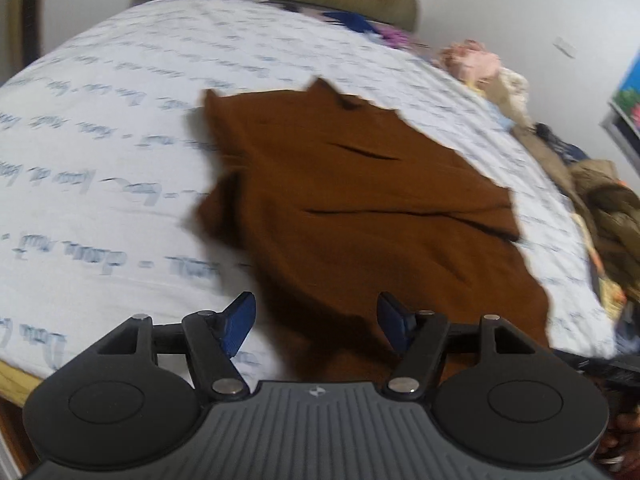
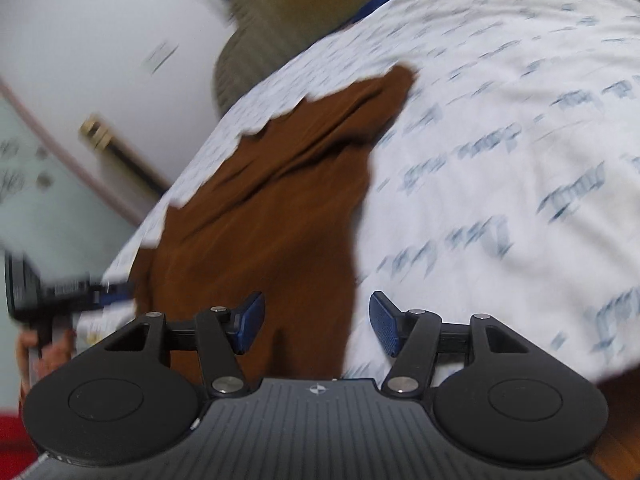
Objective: Fold small clothes
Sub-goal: 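Lift the hem with both grippers and fold it over toward the collar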
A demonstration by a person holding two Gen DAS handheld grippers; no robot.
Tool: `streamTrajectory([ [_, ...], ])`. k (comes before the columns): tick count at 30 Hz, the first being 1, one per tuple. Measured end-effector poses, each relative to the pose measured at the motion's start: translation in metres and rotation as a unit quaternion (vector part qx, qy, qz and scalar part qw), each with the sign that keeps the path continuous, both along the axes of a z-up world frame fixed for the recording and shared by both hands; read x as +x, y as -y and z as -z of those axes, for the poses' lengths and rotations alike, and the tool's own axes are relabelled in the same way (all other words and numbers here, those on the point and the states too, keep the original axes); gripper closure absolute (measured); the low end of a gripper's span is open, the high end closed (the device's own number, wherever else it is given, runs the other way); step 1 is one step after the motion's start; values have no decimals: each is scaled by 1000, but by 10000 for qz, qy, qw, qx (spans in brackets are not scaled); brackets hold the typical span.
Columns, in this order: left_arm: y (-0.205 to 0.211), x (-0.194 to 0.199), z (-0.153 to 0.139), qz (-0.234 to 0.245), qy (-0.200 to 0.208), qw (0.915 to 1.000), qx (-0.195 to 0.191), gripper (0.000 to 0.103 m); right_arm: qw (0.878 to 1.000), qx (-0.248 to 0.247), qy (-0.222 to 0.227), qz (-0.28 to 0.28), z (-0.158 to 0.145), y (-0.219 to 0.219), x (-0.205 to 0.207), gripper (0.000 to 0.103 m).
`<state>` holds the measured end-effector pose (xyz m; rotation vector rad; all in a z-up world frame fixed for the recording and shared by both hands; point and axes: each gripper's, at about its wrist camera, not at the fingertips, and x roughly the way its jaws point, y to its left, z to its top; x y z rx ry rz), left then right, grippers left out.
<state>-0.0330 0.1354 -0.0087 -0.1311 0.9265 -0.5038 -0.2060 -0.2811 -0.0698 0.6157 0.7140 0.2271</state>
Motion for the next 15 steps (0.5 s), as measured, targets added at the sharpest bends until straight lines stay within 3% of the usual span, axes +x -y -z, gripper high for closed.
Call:
streamTrajectory([
  [5, 48, -7, 9, 515, -114, 9961, 707, 36, 9978, -163, -21, -638, 2, -35, 3, 46],
  [7, 57, -9, 13, 589, -178, 9944, 864, 36, 9974, -199, -42, -696, 2, -40, 4, 58],
  [9, 61, -9, 16, 635, -289, 9935, 902, 38, 9974, -187, -127, -687, 3, -41, 5, 80],
  [10, 62, -11, 17, 672, -296, 9926, 963, 55, 9976, -182, -187, -647, 5, -41, 6, 84],
  [11, 61, -13, 18, 680, -323, 9918, 1037, 86, 9978, -177, -231, -593, 5, -41, 5, 87],
  [12, 58, -13, 19, 656, -426, 9909, 1094, 94, 9980, -172, -231, -555, 5, -40, 4, 88],
  [15, 39, -13, 15, 544, -576, 9924, 939, 97, 9981, -189, -95, -575, -3, -45, 1, 89],
])
